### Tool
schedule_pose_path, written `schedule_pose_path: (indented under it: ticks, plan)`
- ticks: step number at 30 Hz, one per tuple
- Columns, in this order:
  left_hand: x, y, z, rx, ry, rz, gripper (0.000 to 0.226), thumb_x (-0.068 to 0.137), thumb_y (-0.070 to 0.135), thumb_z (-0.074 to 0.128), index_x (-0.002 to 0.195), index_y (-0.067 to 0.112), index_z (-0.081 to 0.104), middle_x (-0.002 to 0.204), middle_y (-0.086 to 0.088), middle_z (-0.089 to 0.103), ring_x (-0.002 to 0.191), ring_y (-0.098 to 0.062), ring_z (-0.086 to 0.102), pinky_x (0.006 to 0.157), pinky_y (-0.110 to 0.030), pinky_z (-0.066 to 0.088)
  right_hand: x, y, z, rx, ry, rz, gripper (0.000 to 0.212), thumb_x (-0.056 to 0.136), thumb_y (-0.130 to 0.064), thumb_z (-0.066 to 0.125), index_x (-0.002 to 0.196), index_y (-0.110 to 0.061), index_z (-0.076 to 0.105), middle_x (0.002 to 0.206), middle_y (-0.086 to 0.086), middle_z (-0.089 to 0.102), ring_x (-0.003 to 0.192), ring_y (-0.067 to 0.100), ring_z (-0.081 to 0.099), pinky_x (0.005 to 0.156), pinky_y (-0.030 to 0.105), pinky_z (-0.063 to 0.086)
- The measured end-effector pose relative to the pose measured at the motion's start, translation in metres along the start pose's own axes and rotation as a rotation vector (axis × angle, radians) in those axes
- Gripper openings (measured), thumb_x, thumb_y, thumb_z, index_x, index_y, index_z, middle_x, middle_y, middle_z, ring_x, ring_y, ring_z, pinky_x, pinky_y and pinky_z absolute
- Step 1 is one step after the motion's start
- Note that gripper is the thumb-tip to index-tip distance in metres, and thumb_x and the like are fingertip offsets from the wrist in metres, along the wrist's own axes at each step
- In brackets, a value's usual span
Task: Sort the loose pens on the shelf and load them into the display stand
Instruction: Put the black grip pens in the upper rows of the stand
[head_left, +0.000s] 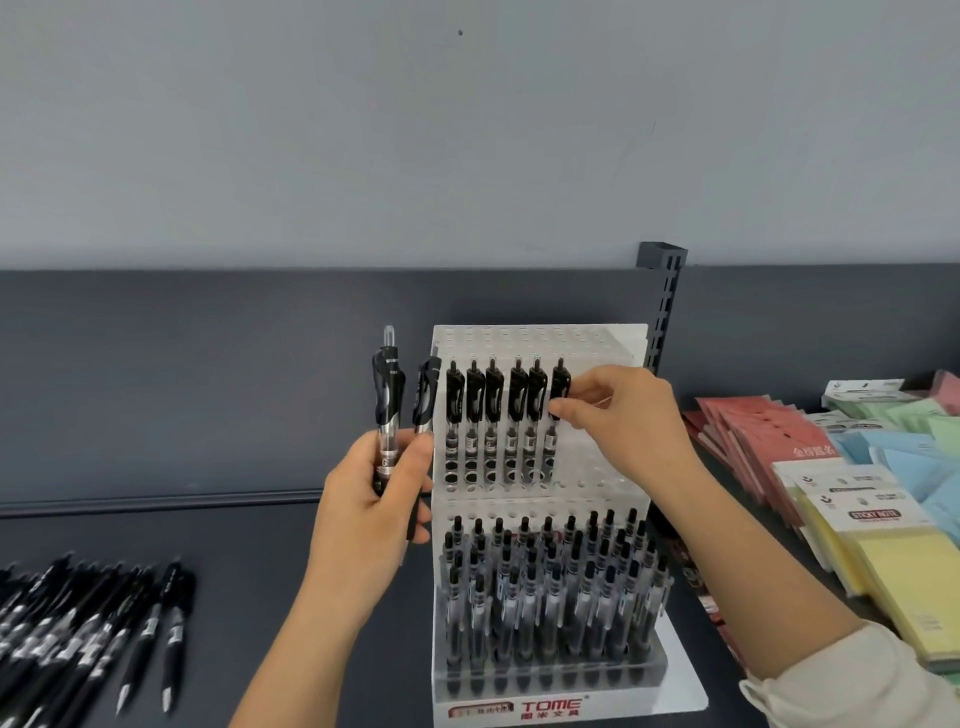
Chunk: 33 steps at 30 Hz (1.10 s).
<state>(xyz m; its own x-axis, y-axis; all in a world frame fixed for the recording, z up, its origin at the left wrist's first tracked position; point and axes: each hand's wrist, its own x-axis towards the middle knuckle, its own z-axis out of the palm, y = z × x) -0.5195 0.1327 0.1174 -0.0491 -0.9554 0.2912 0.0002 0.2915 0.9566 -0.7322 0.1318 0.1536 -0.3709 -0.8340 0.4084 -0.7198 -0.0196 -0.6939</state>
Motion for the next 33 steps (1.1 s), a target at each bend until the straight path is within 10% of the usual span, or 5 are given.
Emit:
schedule_pose_path:
  ticks: [8,14,20,24,33]
  plan:
    - [-0.009,0.008,0.009,0.051,-0.188,0.101,0.015,0.085,0.03,0.057,0.089,0.016,0.06,0.059,0.006,0.057,0.046,-0.008,0.052,0.044,-0.02,0.046,-0.048,-0.04,-0.001,0.125,-0.216,-0.189,0.028,0.089,-0.039,0.054,0.115,-0.028,0.059,0.092,-0.022,0.059,0.082,-0.003,0.057,0.071,0.015,0.046]
    - [-0.016,0.013,0.017,0.073,-0.288,0.192,0.023,0.067,0.043,0.062,0.076,0.021,0.059,0.054,0.003,0.054,0.046,-0.011,0.053,0.044,-0.018,0.044,-0.06,-0.048,0.001,0.385,-0.213,-0.091,0.024,0.086,-0.032,0.061,0.076,-0.011,0.059,0.072,0.004,0.065,0.061,0.01,0.058,0.061,0.024,0.052]
    - [-0.006,0.0,0.011,0.174,-0.096,0.141,0.012,0.083,0.035,0.062,0.077,0.024,0.06,0.062,-0.002,0.061,0.049,-0.014,0.056,0.048,-0.026,0.047,-0.04,-0.04,-0.027,0.537,-0.109,-0.017,0.011,0.09,-0.016,0.055,0.091,-0.025,0.061,0.08,-0.004,0.066,0.07,0.004,0.065,0.069,0.021,0.056]
    - [0.009,-0.017,0.002,0.304,0.038,0.13,0.015,0.085,0.031,0.066,0.072,0.027,0.059,0.062,-0.006,0.059,0.054,-0.02,0.05,0.054,-0.032,0.044,-0.02,-0.025,-0.045,0.277,0.227,-0.111,0.012,0.089,-0.016,0.061,0.096,-0.026,0.059,0.085,-0.006,0.068,0.08,0.013,0.068,0.079,0.032,0.056]
    - [0.02,-0.04,0.006,0.34,0.01,0.024,0.022,0.082,0.031,0.071,0.069,0.016,0.062,0.049,0.005,0.045,0.045,-0.01,0.037,0.045,-0.02,0.032,-0.005,-0.01,-0.021,-0.032,0.172,-0.128,0.013,0.09,-0.017,0.06,0.099,-0.009,0.064,0.09,-0.002,0.066,0.083,0.011,0.06,0.076,0.023,0.045]
